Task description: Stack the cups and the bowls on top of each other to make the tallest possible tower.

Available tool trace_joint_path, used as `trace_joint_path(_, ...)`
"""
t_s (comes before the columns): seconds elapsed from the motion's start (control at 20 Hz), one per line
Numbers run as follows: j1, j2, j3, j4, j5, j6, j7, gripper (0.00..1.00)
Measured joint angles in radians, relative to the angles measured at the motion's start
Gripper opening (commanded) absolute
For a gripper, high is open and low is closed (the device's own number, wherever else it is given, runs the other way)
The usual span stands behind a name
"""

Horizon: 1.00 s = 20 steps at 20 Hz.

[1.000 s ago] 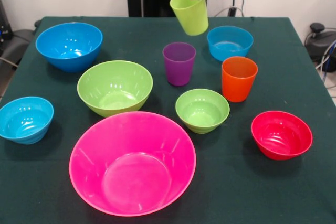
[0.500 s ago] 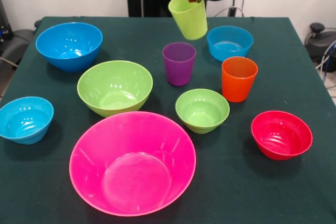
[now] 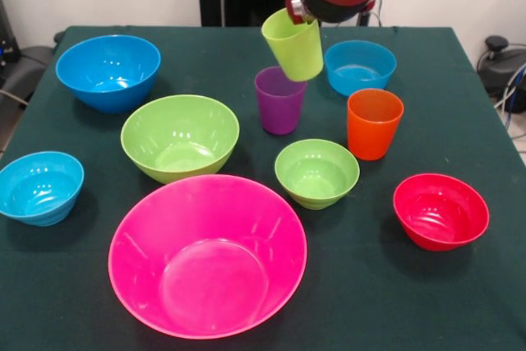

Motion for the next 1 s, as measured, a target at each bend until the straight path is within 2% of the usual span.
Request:
trace_joint_path(0.35,-0.001,0.024,0.0,-0.028,-0.002,0.026,0.0,0.0)
trace_joint_path(1.0,-0.014,0.021,0.0,-0.029,-0.002,0.057,0.0,0.0)
